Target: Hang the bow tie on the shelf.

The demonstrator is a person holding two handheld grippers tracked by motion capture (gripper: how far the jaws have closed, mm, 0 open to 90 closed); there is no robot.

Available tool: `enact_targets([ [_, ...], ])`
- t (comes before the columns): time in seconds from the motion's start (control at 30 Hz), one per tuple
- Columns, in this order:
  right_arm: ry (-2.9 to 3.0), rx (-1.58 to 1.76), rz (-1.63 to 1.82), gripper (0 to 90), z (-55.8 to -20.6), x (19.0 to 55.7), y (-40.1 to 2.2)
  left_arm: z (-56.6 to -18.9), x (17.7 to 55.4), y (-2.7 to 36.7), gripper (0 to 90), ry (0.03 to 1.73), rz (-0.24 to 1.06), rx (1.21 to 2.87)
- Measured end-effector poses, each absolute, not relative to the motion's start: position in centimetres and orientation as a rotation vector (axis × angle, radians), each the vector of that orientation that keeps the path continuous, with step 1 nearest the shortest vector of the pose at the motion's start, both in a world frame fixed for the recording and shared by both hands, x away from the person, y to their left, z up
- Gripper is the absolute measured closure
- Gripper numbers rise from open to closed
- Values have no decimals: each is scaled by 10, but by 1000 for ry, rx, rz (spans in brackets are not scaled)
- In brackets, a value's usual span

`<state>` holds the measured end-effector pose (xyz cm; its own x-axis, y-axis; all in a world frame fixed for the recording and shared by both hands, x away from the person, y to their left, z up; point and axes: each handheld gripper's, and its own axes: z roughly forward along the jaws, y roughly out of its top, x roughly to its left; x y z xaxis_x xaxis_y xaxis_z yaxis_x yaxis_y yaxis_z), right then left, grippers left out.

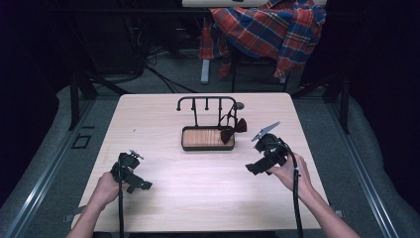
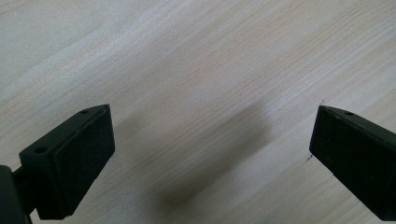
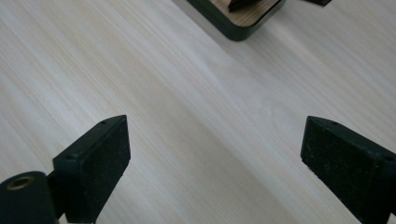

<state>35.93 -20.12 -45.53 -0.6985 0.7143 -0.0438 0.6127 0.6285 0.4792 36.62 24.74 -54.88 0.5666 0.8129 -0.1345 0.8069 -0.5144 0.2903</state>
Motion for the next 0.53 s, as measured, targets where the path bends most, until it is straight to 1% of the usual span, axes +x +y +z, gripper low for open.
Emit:
enact_targets([
  [0.23, 2641, 1096, 654, 73, -470, 349, -208, -549, 366, 247, 1, 1323, 24, 2482],
  [0.27, 2652, 1077, 650, 72, -479, 346, -209, -549, 366, 246, 1, 1309, 27, 2480],
  [0.53, 2687, 979, 630, 55, -492, 346, -199, -548, 367, 246, 1, 1272, 33, 2503],
])
